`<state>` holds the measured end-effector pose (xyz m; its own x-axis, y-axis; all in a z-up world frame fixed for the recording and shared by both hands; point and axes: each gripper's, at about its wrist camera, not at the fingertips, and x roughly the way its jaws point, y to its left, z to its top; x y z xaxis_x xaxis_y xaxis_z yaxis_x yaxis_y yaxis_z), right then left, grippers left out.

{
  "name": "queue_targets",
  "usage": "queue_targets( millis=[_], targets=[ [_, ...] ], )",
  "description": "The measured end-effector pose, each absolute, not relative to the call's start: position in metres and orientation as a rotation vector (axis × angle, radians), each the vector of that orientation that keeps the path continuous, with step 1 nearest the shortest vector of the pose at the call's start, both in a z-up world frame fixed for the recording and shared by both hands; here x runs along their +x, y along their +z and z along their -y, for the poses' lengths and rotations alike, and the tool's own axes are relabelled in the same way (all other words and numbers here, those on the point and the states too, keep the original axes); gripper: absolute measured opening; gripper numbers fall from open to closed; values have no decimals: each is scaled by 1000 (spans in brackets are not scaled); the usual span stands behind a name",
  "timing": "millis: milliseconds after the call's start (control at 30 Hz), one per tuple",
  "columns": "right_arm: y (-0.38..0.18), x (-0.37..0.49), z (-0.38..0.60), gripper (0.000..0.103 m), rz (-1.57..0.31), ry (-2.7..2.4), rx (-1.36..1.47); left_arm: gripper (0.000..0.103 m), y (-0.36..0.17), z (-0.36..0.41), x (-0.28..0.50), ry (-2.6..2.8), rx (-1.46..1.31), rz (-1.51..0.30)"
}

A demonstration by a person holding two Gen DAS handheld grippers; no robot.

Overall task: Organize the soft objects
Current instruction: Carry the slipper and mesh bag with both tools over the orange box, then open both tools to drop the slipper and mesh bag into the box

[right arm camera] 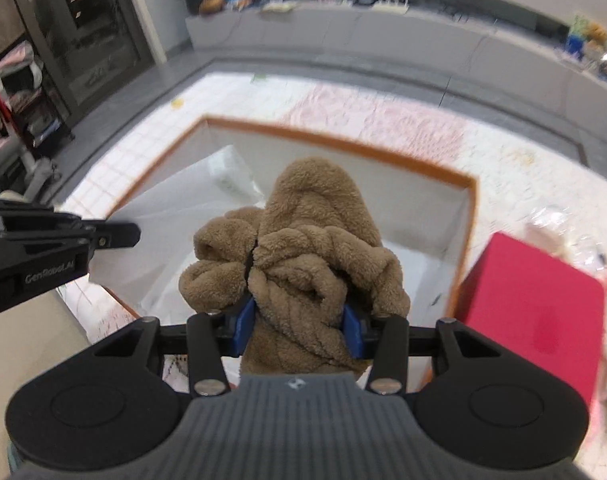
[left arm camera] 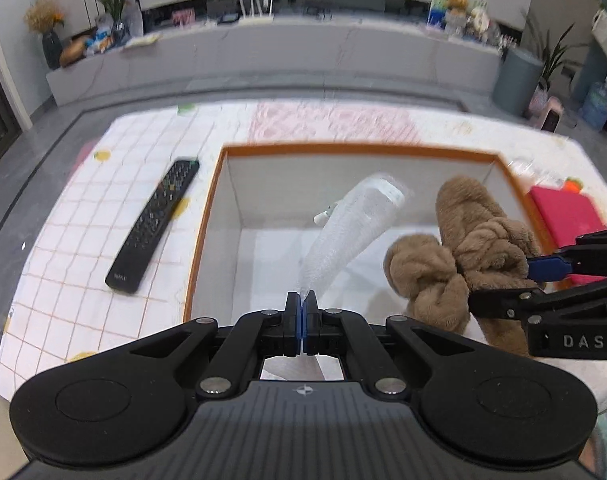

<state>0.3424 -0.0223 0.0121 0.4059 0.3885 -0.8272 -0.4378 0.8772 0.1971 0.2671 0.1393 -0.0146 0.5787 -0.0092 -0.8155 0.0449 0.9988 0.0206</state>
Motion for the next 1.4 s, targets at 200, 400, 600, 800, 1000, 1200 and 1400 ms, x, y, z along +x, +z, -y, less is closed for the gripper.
queue_targets(
  millis=[200, 400, 600, 800, 1000, 1200, 1400],
  targets=[
    [-20, 363, 10, 45, -1135, 523, -66, 0, -36, -142, 277, -22, 59, -1047],
    [-45, 375, 0, 46, -1195, 533, -81, 1, -46, -146, 280, -13, 82, -1096],
    [-49, 379, -5, 50, -1212, 534, -93, 16, -47, -147, 280, -20, 73, -1131],
    [-41, 374, -4, 60, -1196, 526, -112, 41, -39, -152, 276, -25, 44, -1124],
    [-23, 367, 1, 62, -1155, 521, -121, 55, -14, -151, 264, -29, 37, -1059],
    [7, 347, 7, 68, -1071, 516, -132, 55, 16, -144, 237, -34, 7, -963],
    [36, 313, 26, 71, -963, 497, -131, 55, 40, -124, 202, -57, 17, -855]
  ],
)
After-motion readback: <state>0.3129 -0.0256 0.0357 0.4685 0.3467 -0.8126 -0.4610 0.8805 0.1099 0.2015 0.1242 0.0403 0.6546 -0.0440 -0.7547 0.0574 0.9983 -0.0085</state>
